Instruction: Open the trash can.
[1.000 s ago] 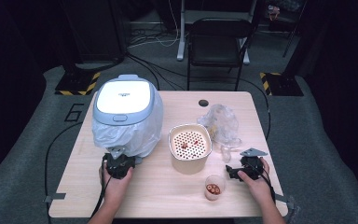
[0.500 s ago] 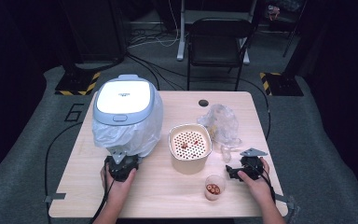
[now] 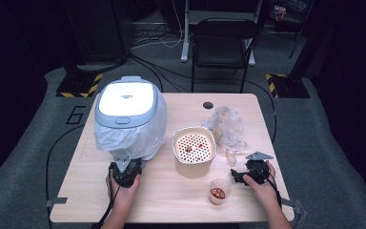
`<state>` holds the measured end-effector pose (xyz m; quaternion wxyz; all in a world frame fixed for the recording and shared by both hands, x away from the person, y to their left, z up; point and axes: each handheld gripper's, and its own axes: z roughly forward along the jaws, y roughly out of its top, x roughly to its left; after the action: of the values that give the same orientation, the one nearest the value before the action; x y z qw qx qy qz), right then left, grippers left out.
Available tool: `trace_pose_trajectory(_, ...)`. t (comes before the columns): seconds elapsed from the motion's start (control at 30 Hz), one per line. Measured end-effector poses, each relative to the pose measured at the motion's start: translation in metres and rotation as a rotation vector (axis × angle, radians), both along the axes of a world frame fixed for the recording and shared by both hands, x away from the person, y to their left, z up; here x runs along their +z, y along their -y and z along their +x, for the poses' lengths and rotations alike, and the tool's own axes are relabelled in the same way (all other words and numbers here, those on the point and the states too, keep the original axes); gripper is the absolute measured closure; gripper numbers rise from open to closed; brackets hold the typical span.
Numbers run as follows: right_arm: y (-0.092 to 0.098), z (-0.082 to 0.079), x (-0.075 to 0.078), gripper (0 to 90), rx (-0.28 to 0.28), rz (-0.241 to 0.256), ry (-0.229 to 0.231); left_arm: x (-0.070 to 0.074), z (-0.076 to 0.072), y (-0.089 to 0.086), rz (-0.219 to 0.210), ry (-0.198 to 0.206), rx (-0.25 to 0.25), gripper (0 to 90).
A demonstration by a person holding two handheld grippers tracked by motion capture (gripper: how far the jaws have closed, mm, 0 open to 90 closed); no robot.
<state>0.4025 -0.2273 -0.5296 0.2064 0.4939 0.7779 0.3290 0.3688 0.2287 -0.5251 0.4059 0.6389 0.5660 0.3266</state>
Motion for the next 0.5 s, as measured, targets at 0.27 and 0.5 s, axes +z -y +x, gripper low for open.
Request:
trace_pose_trajectory(0.27, 0.0004, -0.0006, -0.0002, 0.0, 0.005, -0.006, 0.003, -0.0002, 0.001, 0.0001, -0.002, -0.007, -0.01, 59.8)
trace_pose_trajectory(0.5, 0.0, -0.0015, -0.0002, 0.0, 0.002, -0.002, 0.0, -0.0001, 0.0032, -0.0007, 0.005, -0.054, -0.021, 60.2)
